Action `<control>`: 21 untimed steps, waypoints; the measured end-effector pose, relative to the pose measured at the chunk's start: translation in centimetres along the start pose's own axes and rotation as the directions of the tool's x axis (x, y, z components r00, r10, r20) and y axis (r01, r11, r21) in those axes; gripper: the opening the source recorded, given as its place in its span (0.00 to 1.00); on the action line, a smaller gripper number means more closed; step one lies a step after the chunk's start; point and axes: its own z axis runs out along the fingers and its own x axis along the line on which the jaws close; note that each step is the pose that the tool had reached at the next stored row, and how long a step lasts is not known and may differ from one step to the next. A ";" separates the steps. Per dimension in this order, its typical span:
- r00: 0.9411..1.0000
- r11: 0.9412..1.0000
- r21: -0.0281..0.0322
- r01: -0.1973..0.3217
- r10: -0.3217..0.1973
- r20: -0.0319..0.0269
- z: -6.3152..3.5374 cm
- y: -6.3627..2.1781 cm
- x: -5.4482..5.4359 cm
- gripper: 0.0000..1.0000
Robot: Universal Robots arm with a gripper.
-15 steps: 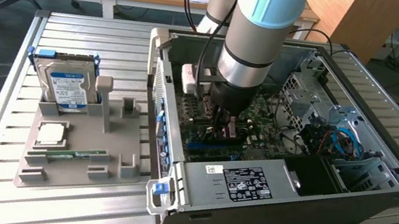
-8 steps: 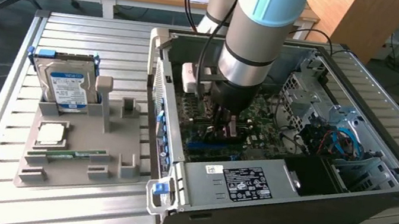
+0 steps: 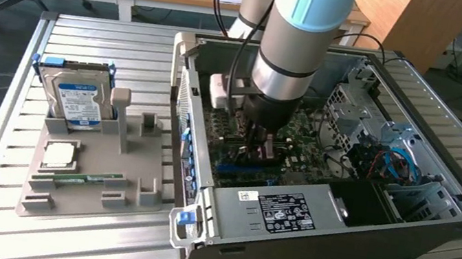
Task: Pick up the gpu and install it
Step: 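Insert the gpu into the slot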
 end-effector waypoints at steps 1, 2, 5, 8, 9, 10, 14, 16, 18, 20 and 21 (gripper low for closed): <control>1.000 1.000 0.000 0.000 0.000 0.000 0.04 0.03 0.0 0.27; 1.000 1.000 0.000 0.000 0.000 0.000 0.06 0.04 0.0 0.27; 1.000 1.000 0.000 0.000 0.000 0.000 0.06 0.05 0.0 0.27; 1.000 1.000 0.000 0.000 0.000 0.000 0.07 0.05 0.0 0.27; 1.000 1.000 0.000 0.000 0.000 0.000 0.07 0.04 0.0 0.27; 1.000 1.000 0.000 0.000 0.000 0.000 0.07 0.03 0.0 0.27; 1.000 1.000 0.000 0.000 0.000 0.000 0.07 0.01 0.0 0.27; 1.000 1.000 0.000 0.000 0.000 0.000 0.14 0.00 0.0 0.27; 1.000 1.000 0.000 0.000 0.000 0.000 0.19 0.01 0.0 0.27; 1.000 1.000 0.000 0.000 0.000 0.000 0.20 0.01 0.0 0.27; 1.000 1.000 0.000 0.000 0.000 0.000 0.20 0.01 0.0 0.27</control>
